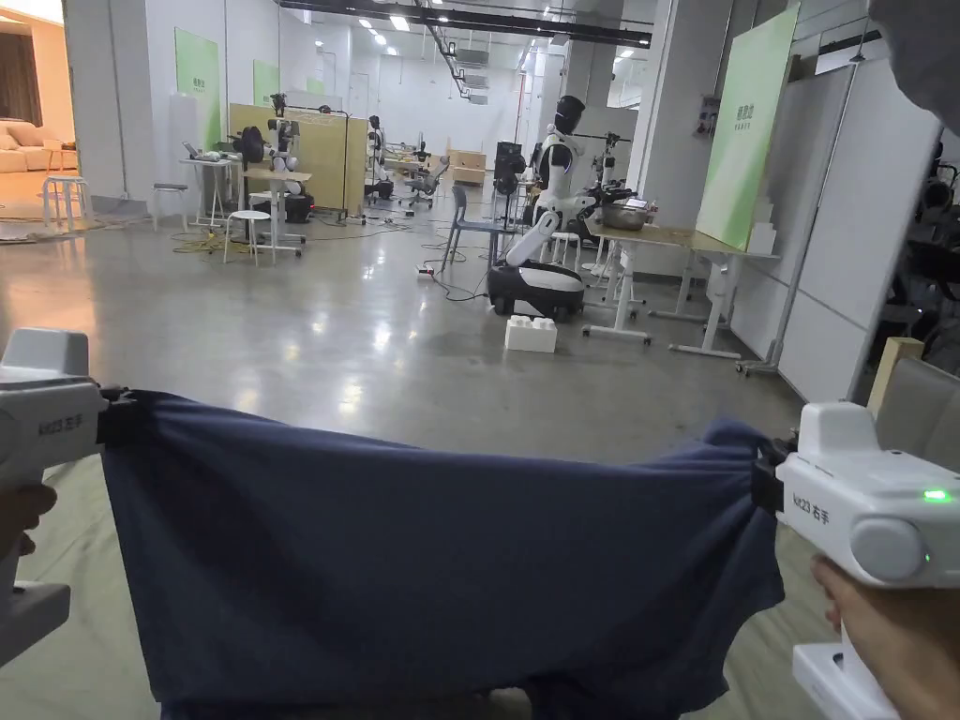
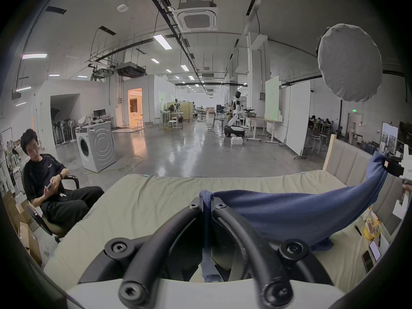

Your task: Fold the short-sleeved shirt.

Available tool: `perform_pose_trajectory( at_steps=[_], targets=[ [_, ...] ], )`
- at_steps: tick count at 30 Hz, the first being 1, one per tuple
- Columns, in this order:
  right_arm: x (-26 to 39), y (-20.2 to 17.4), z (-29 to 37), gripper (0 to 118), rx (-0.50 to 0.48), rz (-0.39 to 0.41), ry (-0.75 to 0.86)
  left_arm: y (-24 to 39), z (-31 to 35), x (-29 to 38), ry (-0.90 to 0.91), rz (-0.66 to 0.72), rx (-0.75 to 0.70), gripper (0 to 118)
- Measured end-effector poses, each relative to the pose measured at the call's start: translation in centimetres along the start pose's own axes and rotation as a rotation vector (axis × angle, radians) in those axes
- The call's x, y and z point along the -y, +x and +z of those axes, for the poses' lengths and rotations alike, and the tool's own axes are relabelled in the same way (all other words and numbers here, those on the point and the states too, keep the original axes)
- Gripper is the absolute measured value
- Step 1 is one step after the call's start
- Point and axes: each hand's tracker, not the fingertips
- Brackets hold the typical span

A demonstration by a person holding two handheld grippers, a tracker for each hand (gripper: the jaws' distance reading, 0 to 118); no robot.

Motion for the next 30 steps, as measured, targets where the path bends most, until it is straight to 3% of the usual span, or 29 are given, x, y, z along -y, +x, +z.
perform_pose_trajectory(
  at_steps=[4,9,15,24,30],
  targets=[
    [1.8,0.3,3.7,3,-0.013,-0.034,-0.01,-0.1,2.9,1.7,0.021,0.004,0.012,5],
    [3.9,0.1,8.8,3,-0.006,-0.009,0.0,-0.1,7.1,4.6,0.044,0.006,0.031,5],
    [8.3,-0.8,13.8,3,-0.038,0.016,-0.107,-0.5,12.0,10.6,0.014,0.035,0.04,5],
    [18.3,-3.4,19.4,3,-0.104,0.069,-0.403,-1.5,17.4,22.1,-0.259,0.076,0.056,5],
    [24.5,-4.6,21.2,3,-0.151,0.09,-0.615,-1.3,19.0,28.8,-0.494,0.028,0.045,5]
  ],
)
